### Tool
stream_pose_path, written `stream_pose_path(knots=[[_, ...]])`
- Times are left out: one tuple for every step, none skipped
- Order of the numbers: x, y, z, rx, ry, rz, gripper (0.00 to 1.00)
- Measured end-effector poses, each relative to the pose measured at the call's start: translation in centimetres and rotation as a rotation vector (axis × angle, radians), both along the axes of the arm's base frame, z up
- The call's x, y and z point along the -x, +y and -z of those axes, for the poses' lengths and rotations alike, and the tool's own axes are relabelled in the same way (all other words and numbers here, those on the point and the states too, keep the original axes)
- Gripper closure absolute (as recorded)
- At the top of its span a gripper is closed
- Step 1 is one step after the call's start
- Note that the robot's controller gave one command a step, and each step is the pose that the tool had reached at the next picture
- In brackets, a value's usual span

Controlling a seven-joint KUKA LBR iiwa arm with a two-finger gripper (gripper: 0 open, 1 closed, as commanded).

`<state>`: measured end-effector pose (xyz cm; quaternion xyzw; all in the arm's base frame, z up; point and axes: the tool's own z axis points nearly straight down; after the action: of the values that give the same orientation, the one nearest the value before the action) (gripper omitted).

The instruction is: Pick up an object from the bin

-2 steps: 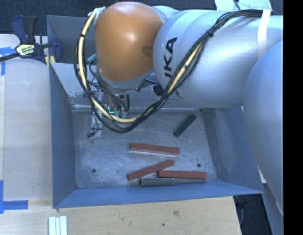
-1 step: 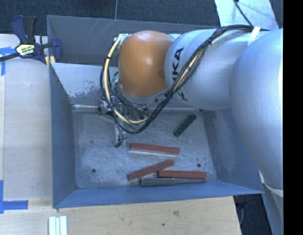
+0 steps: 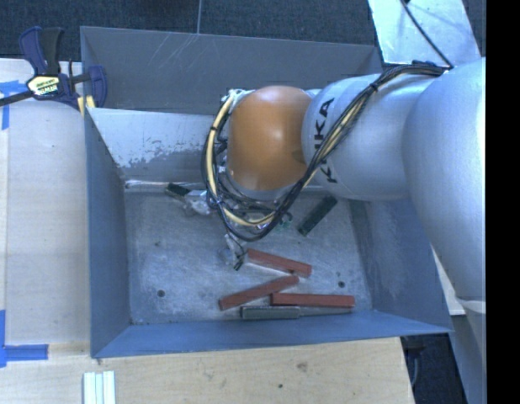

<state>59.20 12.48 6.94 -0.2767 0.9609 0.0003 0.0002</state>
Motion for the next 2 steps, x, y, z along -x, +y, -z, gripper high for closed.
stream_pose_path(knots=[[-2.9, -8.2, -5.2, 0.001, -0.010, 0.051, 0.00], [2.6, -10.3, -2.8, 0.001, 0.003, 0.169, 0.00]])
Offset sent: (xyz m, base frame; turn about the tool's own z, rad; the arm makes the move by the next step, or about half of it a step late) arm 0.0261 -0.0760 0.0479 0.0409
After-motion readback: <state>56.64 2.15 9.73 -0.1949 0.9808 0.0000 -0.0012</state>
